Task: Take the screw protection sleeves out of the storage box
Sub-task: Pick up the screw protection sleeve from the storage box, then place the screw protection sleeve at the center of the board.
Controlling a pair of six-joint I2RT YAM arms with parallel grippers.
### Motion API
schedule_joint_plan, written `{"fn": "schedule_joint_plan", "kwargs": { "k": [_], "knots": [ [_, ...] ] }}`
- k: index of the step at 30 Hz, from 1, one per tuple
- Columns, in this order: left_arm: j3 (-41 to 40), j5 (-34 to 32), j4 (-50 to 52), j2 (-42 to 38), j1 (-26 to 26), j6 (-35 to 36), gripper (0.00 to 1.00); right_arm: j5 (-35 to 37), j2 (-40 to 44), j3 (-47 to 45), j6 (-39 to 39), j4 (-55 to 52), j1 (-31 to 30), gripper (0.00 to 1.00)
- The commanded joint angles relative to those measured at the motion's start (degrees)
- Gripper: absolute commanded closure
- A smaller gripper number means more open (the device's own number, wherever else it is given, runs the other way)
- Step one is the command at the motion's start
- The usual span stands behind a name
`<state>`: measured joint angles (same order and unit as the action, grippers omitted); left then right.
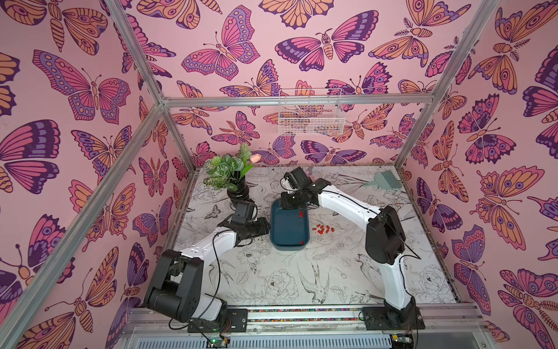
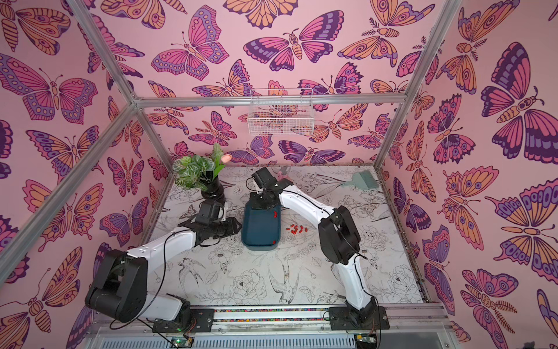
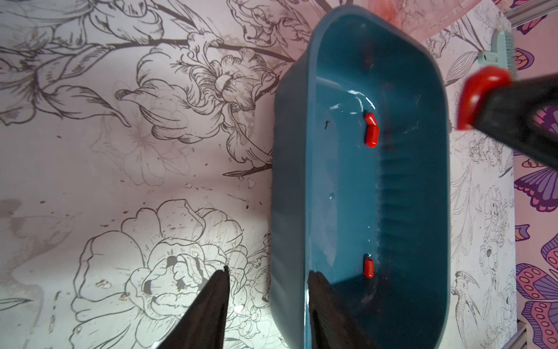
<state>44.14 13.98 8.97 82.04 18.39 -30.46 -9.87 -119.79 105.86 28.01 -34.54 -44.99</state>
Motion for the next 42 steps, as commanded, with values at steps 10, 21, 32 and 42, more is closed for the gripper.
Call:
{"fn": "schedule_joint_plan", "kwargs": {
  "k": [10, 21, 32, 42],
  "knots": [
    [-1.29, 0.11, 0.63, -6.81, -0.29, -0.34, 0.53, 6.28, 20.32, -15.71, -3.62, -4.72, 0.68, 0.89],
    [1.04, 1.14, 1.21, -11.46, 1.29, -2.06, 0.55, 6.2, 35.29, -31.68, -4.54, -4.43, 7.83, 0.89],
    [7.33, 2.34, 1.31, -2.14, 8.68, -2.31, 0.54, 4.05, 39.07, -41.29, -5.09, -1.7, 13.19, 0.89],
    [9.65, 3.24, 0.61, 3.2, 11.29, -2.38, 0.53, 2.69, 34.38, -44.93, -5.25, 2.39, 14.76, 0.89]
  ]
}}
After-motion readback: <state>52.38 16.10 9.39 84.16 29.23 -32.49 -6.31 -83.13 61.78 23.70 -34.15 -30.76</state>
